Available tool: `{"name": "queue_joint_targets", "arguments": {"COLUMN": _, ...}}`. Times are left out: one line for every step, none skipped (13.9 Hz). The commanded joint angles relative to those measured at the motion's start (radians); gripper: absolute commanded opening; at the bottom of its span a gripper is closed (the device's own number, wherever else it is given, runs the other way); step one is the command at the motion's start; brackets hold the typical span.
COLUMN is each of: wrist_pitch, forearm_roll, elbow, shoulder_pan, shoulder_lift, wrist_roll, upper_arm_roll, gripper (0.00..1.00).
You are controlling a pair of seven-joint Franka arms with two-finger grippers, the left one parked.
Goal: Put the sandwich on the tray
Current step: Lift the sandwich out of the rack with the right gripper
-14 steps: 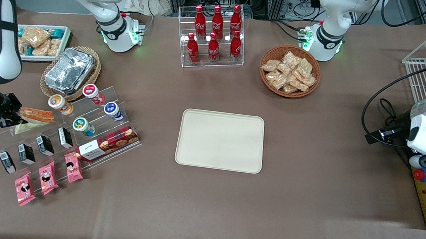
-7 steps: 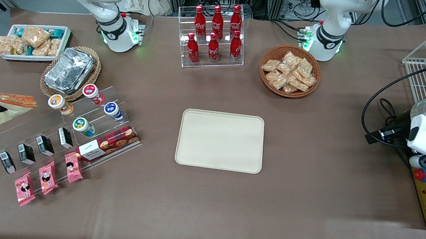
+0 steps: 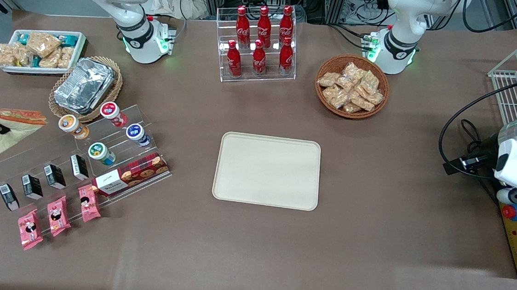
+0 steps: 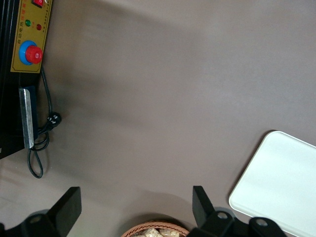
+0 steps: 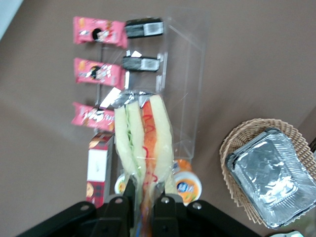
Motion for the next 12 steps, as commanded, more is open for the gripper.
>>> {"name": "queue_joint_targets", "arguments": {"wrist_pitch": -0.041, "forearm_roll": -0.004, "elbow": 0.057, "shoulder_pan": -0.006, "shoulder_lift": 0.000, "wrist_roll": -0.089, "upper_arm_roll": 0.055, "gripper": 0.07}}
{"name": "queue_joint_targets", "arguments": {"wrist_pitch": -0.042, "forearm_roll": -0.007, "elbow": 0.058, "shoulder_pan": -0.004, "shoulder_lift": -0.002, "wrist_roll": -0.121, "upper_arm_roll": 0.072, "gripper": 0.06}}
{"name": "queue_joint_targets", "arguments": {"wrist_pitch": -0.041, "forearm_roll": -0.010, "elbow": 0.058, "shoulder_pan": 0.000, "shoulder_lift": -0.002, "wrist_roll": -0.140, "upper_arm_roll": 0.098, "gripper": 0.06}}
{"name": "queue_joint_targets", "arguments": {"wrist_pitch": -0.041, "forearm_roll": -0.012, "elbow": 0.060, "shoulder_pan": 0.000, "shoulder_lift": -0.002, "wrist_roll": -0.172, "upper_arm_roll": 0.115, "gripper": 0.06}}
{"name": "queue_joint_targets", "arguments": {"wrist_pitch": -0.041, "forearm_roll": -0.010, "elbow": 0.058, "shoulder_pan": 0.000, "shoulder_lift": -0.001, "wrist_roll": -0.219, "upper_arm_roll": 0.127, "gripper": 0.06}}
{"name": "queue_joint_targets", "arguments": {"wrist_pitch": -0.041, "forearm_roll": -0.010, "elbow": 0.058, "shoulder_pan": 0.004, "shoulder_lift": 0.003, "wrist_roll": -0.259, "upper_arm_roll": 0.141, "gripper": 0.06}}
{"name": "queue_joint_targets", "arguments": {"wrist_pitch": -0.041, "forearm_roll": -0.004, "elbow": 0.057, "shoulder_pan": 0.010, "shoulder_lift": 0.006, "wrist_roll": -0.290, "upper_arm_roll": 0.151, "gripper": 0.06}}
{"name": "queue_joint_targets", "arguments": {"wrist_pitch": -0.038, "forearm_roll": -0.003, "elbow": 0.058, "shoulder_pan": 0.036, "shoulder_lift": 0.006, "wrist_roll": -0.290, "upper_arm_roll": 0.167, "gripper": 0.06}}
{"name": "queue_joint_targets", "arguments": {"wrist_pitch": -0.035, "forearm_roll": -0.001, "elbow": 0.058, "shoulder_pan": 0.068, "shoulder_lift": 0.007, "wrist_roll": -0.283, "upper_arm_roll": 0.174, "gripper": 0.07}}
{"name": "queue_joint_targets", "arguments": {"wrist_pitch": -0.032, "forearm_roll": -0.001, "elbow": 0.057, "shoulder_pan": 0.104, "shoulder_lift": 0.010, "wrist_roll": -0.277, "upper_arm_roll": 0.175, "gripper": 0.07}}
{"name": "queue_joint_targets", "arguments": {"wrist_pitch": -0.027, "forearm_roll": -0.001, "elbow": 0.057, "shoulder_pan": 0.135, "shoulder_lift": 0.013, "wrist_roll": -0.275, "upper_arm_roll": 0.175, "gripper": 0.07}}
{"name": "queue_joint_targets", "arguments": {"wrist_pitch": -0.026, "forearm_roll": -0.001, "elbow": 0.058, "shoulder_pan": 0.170, "shoulder_lift": 0.019, "wrist_roll": -0.255, "upper_arm_roll": 0.176, "gripper": 0.07}}
